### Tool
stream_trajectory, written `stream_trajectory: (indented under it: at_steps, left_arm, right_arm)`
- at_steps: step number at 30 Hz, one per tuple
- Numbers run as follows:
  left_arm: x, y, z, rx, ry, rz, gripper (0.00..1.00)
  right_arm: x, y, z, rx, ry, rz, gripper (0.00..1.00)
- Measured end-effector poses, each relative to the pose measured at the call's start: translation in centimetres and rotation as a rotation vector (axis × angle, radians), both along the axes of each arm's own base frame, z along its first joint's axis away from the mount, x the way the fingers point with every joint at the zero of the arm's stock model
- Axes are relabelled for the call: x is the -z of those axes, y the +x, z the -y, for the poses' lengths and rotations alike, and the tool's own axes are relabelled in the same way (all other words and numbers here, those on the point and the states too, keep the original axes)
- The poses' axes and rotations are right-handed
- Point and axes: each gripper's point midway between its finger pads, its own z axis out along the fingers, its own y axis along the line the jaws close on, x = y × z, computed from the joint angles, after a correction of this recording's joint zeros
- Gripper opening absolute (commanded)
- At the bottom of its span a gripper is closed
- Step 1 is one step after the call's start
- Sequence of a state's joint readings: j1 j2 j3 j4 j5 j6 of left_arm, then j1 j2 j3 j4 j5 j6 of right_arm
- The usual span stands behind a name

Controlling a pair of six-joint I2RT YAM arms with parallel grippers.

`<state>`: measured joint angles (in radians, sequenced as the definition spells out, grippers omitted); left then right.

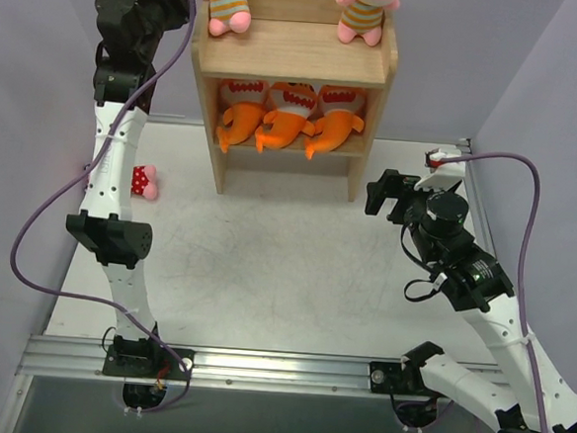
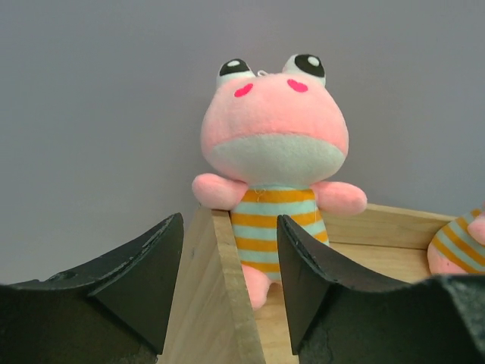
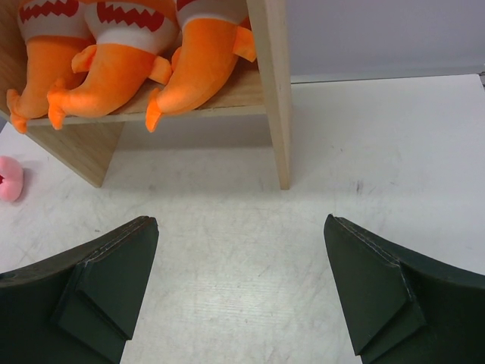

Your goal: Place and organize the stuffed toys onto the shelf

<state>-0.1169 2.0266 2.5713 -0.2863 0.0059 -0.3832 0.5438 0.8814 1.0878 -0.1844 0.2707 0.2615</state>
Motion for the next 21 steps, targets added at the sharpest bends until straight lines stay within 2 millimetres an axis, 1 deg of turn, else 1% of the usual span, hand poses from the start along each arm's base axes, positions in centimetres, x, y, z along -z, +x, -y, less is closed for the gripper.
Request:
stream_trajectory:
  at_steps: [6, 8, 10, 14, 21]
  left_arm:
    - [-1.6, 0.4, -1.8, 0.069, -0.099, 0.068, 0.61]
    - [-1.9, 0.5, -1.9, 0.092, -0.112, 0.086, 0.61]
    - [-1.9, 0.7, -1.7, 0.119, -0.114, 0.097, 0.61]
    - [-1.5, 0.7, 0.0, 0.173, -0.103, 0.094, 0.61]
    - [-0.9, 0.3, 4.6, 0.183, -0.004, 0.097, 0.6]
  right_arm:
    - [0.7, 0.4, -0.3, 0.0, -0.012, -0.02, 0.96]
    - [0.9, 0.6, -0.4, 0.0, -0.017, -0.027, 0.96]
    - [1.2, 0.8, -0.5, 0.0, -0.021, -0.035, 0.96]
    - [1.7, 1.0, -0.8, -0.007, -0.028, -0.049, 0.96]
    - [1.9, 1.1, -1.1, -0.019, -0.029, -0.057, 0.95]
